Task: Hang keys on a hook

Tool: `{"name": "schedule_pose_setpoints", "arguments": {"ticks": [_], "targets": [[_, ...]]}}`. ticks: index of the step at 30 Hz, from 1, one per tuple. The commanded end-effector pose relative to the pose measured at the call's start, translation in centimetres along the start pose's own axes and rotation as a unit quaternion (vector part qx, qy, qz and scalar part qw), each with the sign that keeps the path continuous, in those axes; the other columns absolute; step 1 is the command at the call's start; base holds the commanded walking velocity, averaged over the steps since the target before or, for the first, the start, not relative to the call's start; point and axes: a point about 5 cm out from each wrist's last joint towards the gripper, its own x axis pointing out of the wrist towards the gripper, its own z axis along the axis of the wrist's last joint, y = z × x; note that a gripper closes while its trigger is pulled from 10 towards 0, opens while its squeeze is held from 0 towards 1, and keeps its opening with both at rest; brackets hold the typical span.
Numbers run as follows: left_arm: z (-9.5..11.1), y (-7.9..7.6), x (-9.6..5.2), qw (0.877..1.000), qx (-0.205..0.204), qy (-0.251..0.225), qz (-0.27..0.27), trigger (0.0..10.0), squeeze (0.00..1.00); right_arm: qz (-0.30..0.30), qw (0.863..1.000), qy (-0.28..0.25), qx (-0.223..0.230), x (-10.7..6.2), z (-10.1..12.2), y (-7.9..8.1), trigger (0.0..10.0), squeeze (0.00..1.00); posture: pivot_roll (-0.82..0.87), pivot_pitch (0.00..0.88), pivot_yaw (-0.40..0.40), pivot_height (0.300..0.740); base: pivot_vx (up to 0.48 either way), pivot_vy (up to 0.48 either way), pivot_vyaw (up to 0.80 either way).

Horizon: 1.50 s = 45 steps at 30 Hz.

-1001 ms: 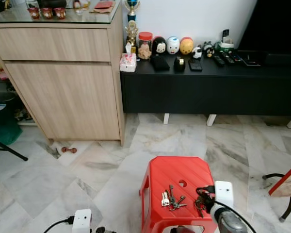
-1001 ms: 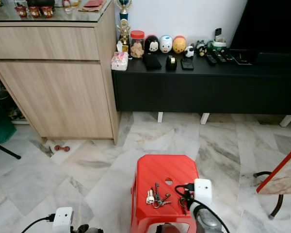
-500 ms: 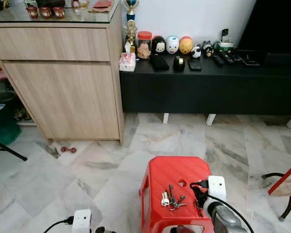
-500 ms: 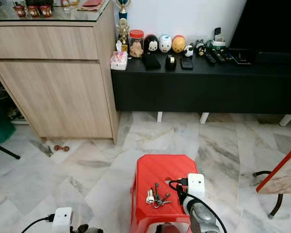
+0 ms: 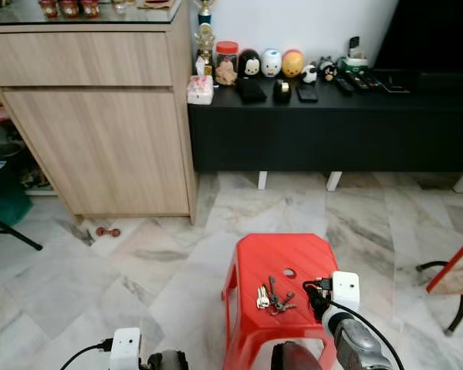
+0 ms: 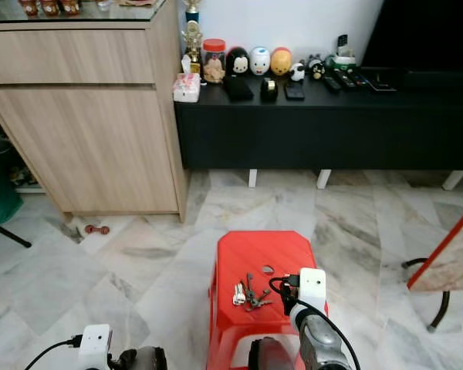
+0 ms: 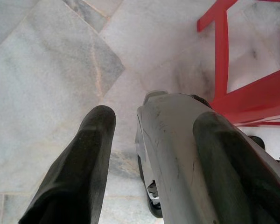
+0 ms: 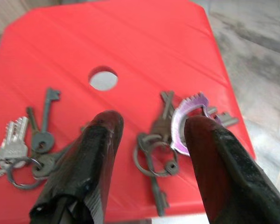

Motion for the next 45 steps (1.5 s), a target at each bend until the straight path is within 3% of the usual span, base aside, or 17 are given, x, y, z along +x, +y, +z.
{"name": "schedule_pose_setpoints", "arguments": {"ticks": [1, 6, 10, 15, 27, 39, 45], "targets": [[-2.1, -0.5, -0.4, 0.999, 0.0, 0.042, -0.007, 10.0, 0.0, -0.007, 1.0, 0.008, 0.004, 0.2, 0.4, 0.1, 10.0, 0.0, 0.01, 0.036, -0.068, 0.606, 0.0, 0.0, 0.0], [-2.1, -0.5, -0.4, 0.999, 0.001, 0.041, -0.008, 10.0, 0.0, -0.014, 0.999, 0.042, 0.009, 0.2, -0.4, 0.0, 10.0, 0.0, 0.01, 0.027, -0.067, 0.606, 0.0, 0.0, 0.0], [-2.1, -0.5, -0.5, 0.999, 0.001, 0.041, -0.008, 10.0, 0.0, 0.019, 0.997, 0.081, 0.0, 0.2, -1.1, 0.6, 10.0, 0.0, 0.02, 0.017, -0.066, 0.606, 0.0, 0.0, 0.0], [-2.3, -0.6, -0.5, 0.999, 0.003, 0.043, -0.008, 10.0, 0.0, 0.028, 0.997, 0.076, 0.0, 0.2, -1.0, 1.0, 10.0, 0.0, 0.02, 0.01, -0.07, 0.606, 0.0, 0.0, 0.0], [-2.2, -0.6, -0.5, 0.999, 0.003, 0.041, -0.009, 10.0, 0.0, -0.042, 0.998, 0.052, 0.017, 0.3, 0.1, -0.7, 10.0, 0.0, 0.02, 0.026, -0.072, 0.606, 0.0, 0.0, 0.0], [-2.8, -0.7, -0.7, 0.999, 0.003, 0.043, -0.011, 10.0, 0.0, -0.021, 0.998, 0.055, -0.012, 0.4, -0.1, 0.0, 10.0, 0.0, 0.02, 0.066, -0.08, 0.606, 0.0, 0.0, 0.0], [-2.8, -0.8, -0.8, 0.999, 0.007, 0.034, -0.02, 10.0, 0.0, -0.017, 0.996, 0.052, -0.066, 0.4, 0.1, -0.2, 10.0, 0.0, 0.01, 0.097, -0.088, 0.606, 0.0, 0.0, 0.0]]}}
